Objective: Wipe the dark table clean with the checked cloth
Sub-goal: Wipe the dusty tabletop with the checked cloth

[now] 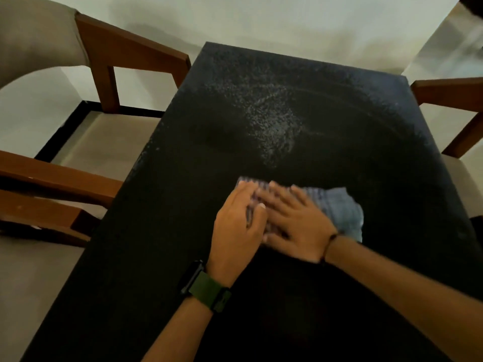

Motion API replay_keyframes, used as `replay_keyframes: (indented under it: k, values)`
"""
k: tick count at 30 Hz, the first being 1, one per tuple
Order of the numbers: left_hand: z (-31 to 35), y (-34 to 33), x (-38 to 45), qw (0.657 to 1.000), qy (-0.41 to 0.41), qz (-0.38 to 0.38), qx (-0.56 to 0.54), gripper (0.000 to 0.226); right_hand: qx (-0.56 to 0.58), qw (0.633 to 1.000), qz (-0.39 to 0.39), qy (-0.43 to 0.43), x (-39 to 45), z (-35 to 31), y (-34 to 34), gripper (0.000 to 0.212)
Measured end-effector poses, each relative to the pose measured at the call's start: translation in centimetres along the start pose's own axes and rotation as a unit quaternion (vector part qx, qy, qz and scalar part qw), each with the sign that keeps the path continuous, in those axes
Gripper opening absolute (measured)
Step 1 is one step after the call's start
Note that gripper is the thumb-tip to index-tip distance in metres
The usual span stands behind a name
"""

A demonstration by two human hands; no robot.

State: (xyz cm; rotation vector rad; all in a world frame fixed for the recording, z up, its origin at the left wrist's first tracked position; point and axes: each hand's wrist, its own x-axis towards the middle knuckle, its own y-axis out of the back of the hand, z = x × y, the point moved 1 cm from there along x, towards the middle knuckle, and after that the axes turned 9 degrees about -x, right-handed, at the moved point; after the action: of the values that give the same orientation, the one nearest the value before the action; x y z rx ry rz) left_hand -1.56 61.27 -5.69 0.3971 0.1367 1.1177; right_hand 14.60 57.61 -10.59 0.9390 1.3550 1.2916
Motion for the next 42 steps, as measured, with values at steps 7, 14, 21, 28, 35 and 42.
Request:
replay_keyframes:
  k: [7,14,21,28,35,42]
  values:
    - [-2.5,3.4,-0.3,1.000,0.013,-0.007,-0.027,0.041,0.023,0.957,-0.026,-0.287,13.2,8.5,1.3,0.065]
    - [-2.9,9.7,-0.7,0.998,0.005,0.053,-0.015,0.039,0.026,0.999,-0.019,-0.040,9.2,-9.3,2.5,0.069]
    - [-5.0,13.9,-1.0,0.996,0.018,0.083,-0.002,0.036,-0.020,0.993,-0.006,0.117,10.8,-12.0,2.6,0.062]
    - [-7.2,15.6,-1.6,0.994,0.021,0.103,-0.016,0.038,0.006,0.995,0.006,-0.099,26.0,-7.2,4.1,0.051]
    - [-6.7,17.5,-2.9,0.992,0.023,0.119,-0.022,0.042,-0.030,0.999,0.020,0.000,19.7,-15.1,4.7,0.056]
    - [-5.7,17.1,-0.9,0.989,0.132,0.062,0.035,0.044,-0.015,0.986,0.033,0.163,11.8,-19.9,5.9,0.058]
